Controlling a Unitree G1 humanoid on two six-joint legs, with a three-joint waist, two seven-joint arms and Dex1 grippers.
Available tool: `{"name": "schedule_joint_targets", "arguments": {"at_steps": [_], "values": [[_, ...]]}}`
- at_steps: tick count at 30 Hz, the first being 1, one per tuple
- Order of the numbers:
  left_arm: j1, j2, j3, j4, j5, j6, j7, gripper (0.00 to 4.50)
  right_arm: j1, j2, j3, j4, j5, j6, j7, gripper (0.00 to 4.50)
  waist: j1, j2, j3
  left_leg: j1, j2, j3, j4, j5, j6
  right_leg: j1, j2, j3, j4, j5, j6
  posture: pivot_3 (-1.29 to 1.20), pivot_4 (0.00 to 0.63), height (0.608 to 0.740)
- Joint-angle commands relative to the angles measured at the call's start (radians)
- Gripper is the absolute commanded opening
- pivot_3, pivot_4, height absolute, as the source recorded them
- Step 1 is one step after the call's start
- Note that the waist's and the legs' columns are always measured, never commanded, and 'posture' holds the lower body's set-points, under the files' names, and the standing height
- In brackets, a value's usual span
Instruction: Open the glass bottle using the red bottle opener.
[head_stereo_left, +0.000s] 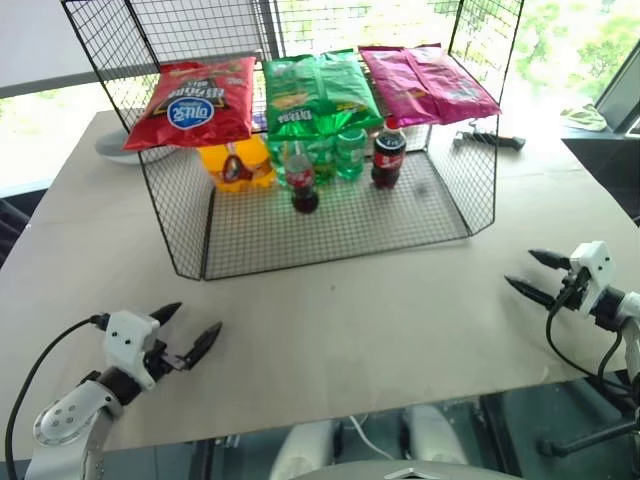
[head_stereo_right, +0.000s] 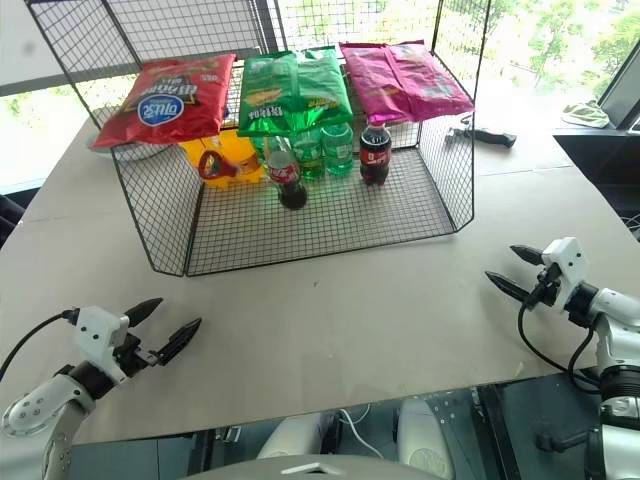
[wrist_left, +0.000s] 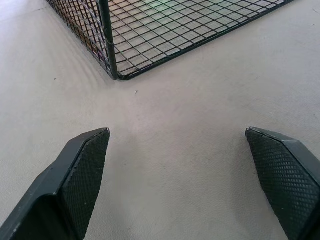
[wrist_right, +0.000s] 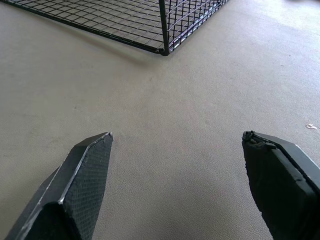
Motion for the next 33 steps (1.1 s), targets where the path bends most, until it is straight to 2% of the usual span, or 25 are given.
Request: {"name": "schedule_joint_targets", "arguments": {"at_steps": [1,23,29,33], "values": [[0.009,0.011,0.005,0.032,0.022,-0.003,-0.004,4.50,-0.021,-0.006,-0.025,0.001,0.015,-0.020,0.008,4.16,0.000,0.000,0.000,0.000,0.000,0.000,0.000,0.000,0.000,0.000,0.000,0.000,0.000,0.000,0.000,0.00,0.150,0.740],[-0.030,-0.008,-0.038,0.071,0.021,-0.049,-0.034,4.50,-0.004,0.019,-0.021,-0.030,0.013,-0.033,-0.006,4.16,0.003,0.001,0.000,0.000,0.000,0.000,0.000,0.000,0.000,0.000,0.000,0.000,0.000,0.000,0.000,0.00,0.150,0.740],[-0.063,-0.041,-0.090,0.032,0.011,-0.027,-0.037,4.50,0.034,0.061,0.004,-0.142,0.026,-0.007,-0.003,4.16,0.008,0.001,-0.001,0.000,-0.001,0.000,0.000,0.000,0.000,0.000,-0.001,-0.001,0.000,0.000,0.000,0.00,0.150,0.740],[-0.143,-0.102,-0.147,-0.026,-0.011,0.020,-0.003,4.50,0.102,0.157,0.069,-0.365,0.054,0.065,-0.034,4.16,0.012,0.001,-0.001,0.000,-0.001,-0.001,0.000,0.000,0.000,0.000,-0.001,-0.001,0.000,0.000,0.000,0.00,0.150,0.740]]}}
